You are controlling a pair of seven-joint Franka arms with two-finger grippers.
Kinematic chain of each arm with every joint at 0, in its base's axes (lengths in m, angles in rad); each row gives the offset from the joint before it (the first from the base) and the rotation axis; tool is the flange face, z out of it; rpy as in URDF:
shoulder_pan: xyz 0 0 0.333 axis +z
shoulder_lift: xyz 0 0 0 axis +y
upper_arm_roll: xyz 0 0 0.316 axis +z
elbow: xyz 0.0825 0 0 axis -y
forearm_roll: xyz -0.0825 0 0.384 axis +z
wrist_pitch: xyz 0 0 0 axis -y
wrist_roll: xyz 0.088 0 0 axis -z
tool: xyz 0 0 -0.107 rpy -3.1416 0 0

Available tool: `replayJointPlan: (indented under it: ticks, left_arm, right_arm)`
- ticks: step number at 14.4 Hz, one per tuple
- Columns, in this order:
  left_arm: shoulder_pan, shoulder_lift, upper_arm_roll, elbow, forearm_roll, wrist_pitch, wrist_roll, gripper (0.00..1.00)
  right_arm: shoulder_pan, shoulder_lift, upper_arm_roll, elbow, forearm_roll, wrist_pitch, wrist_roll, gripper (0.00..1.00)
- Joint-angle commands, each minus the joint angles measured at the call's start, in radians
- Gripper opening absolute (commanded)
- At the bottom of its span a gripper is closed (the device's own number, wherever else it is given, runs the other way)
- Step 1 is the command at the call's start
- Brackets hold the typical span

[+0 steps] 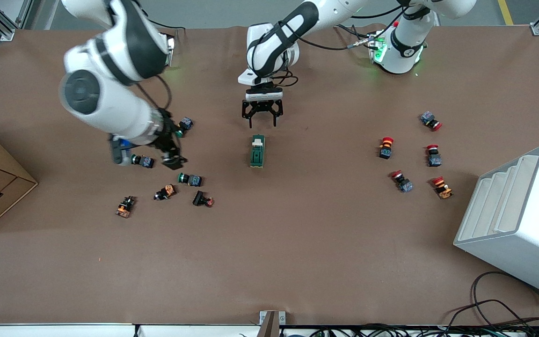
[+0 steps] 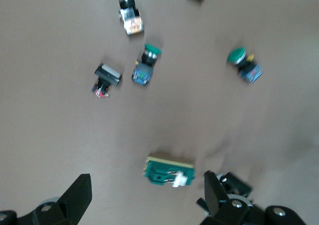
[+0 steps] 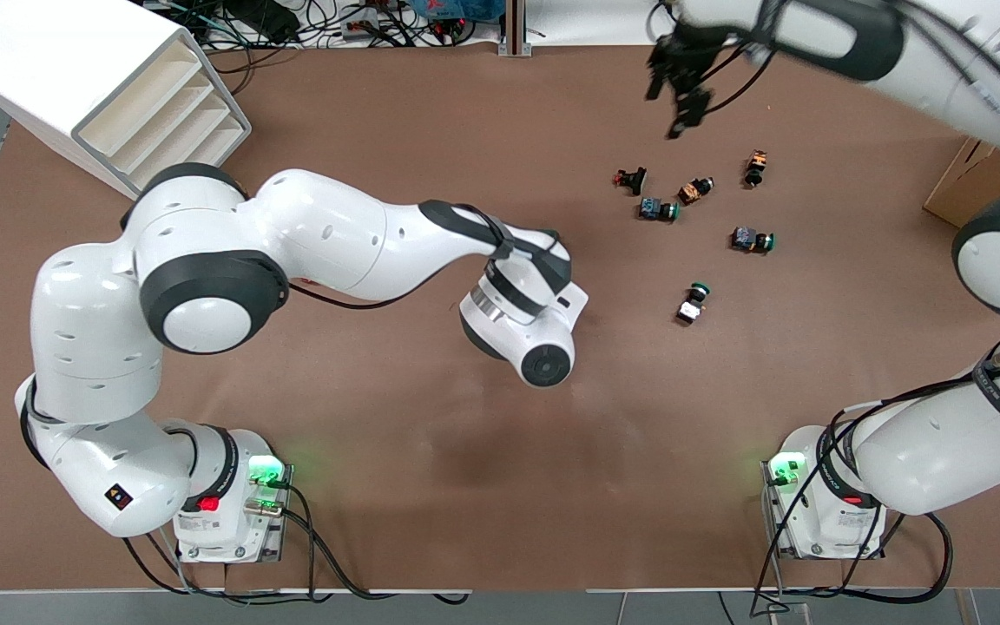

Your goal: Close load switch with both arms

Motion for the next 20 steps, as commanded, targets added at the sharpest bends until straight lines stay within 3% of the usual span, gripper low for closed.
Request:
replayJointPlan:
  ticks: [1,4,11,20]
  left_arm:
    - [-0.015,0.033,0.006,0.013,0.137,-0.058,-0.059,0.98]
    - [-0.034,0.060,0.013,0.014,0.239,-0.151,-0.077,0.98]
    - [-0.047,0.126,0.014,0.057,0.349,-0.249,-0.090,0.98]
    - [-0.090,0.180,0.014,0.077,0.350,-0.297,-0.114,0.98]
  right_arm:
    - [0.090,-0.023,-0.008,-0.153,0.001,0.179,0.169,1.00]
    - [0.171,0.010,-0.009,-0.223,-0.005,0.322,0.277,1.00]
    - [0.294,0.216,-0.012,-0.216,-0.064,0.560,0.474,1.00]
    - [0.332,0.311,-0.011,-0.168,-0.062,0.611,0.526,1.00]
